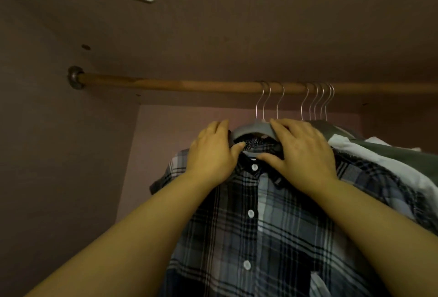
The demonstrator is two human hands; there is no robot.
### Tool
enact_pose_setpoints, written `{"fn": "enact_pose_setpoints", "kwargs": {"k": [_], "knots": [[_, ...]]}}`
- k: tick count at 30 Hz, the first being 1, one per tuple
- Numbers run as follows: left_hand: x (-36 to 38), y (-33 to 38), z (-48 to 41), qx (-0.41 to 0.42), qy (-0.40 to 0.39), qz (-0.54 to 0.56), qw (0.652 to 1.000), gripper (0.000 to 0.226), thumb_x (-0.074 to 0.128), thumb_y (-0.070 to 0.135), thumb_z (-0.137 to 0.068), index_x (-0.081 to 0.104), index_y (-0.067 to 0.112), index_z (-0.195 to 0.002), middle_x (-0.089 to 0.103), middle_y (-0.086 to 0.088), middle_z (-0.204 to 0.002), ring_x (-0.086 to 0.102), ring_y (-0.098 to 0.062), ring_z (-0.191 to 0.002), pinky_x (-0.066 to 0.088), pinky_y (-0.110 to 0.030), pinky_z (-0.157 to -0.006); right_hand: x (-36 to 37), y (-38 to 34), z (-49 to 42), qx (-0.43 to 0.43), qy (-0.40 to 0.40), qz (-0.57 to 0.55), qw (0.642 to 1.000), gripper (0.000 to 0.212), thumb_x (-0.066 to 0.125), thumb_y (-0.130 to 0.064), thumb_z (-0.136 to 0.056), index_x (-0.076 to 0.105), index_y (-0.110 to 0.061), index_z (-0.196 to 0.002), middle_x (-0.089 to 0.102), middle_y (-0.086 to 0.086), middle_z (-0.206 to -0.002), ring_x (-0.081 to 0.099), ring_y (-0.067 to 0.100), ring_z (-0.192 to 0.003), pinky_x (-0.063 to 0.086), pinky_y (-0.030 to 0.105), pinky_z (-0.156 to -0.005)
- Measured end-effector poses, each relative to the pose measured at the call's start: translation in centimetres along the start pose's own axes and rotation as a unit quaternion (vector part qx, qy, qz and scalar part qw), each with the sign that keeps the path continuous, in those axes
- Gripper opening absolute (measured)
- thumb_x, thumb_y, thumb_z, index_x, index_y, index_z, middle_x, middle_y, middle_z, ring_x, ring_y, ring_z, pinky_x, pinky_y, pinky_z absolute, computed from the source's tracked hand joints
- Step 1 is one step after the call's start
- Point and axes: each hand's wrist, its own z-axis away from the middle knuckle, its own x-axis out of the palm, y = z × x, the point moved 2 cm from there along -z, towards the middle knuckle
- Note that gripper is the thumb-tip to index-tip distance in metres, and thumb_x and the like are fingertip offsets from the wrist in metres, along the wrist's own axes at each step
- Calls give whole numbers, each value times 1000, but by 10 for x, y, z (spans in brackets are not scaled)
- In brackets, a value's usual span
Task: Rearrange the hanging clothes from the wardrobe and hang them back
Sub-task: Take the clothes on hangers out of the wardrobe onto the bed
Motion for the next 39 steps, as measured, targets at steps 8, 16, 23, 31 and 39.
{"fn": "enact_pose_setpoints", "kwargs": {"k": [8, 16, 23, 31, 39], "knots": [[21, 8, -29, 32, 35, -32, 998, 42, 45, 32, -97, 43, 21, -137, 58, -8, -124, 51, -31, -114, 37, -37, -90, 7, 0, -14, 35, 91, -19, 995, 31, 76, -28, -76, 71, -11, -102, 68, 11, -93, 61, 35, -84, 45, 41, -69], [-4, 5, -29, 46, 112, 35, 992, 34, 47, 28, -96, 52, 15, -128, 60, -11, -118, 53, -32, -109, 44, -45, -89, -17, -8, -33, -2, 126, -17, 992, 27, 66, -30, -85, 69, -13, -106, 67, 10, -92, 59, 35, -84, 34, 29, -58], [-31, -8, 29, 35, 123, 107, 986, 40, 57, 30, -91, 53, 21, -130, 61, -5, -115, 54, -22, -103, 44, -31, -86, -47, -36, -4, -32, 99, -48, 993, 31, 60, -37, -88, 66, -20, -112, 67, 7, -88, 61, 32, -81, 38, 28, -55], [-61, 5, 154, 15, 87, 158, 983, 36, 65, 23, -86, 62, 20, -122, 64, 1, -99, 47, -5, -79, 34, -9, -68, -106, -79, 106, -14, 61, -28, 998, 33, 76, -32, -75, 73, -18, -105, 68, 3, -74, 64, 26, -63, 40, 25, -36], [-118, 60, 312, 10, 9, 260, 966, 33, 67, 17, -83, 65, 14, -116, 66, -4, -94, 61, -23, -82, 52, -35, -70, -231, -128, 244, 58, -21, 5, 998, 31, 60, -39, -83, 73, -19, -103, 70, 1, -74, 64, 23, -63, 46, 25, -39]]}}
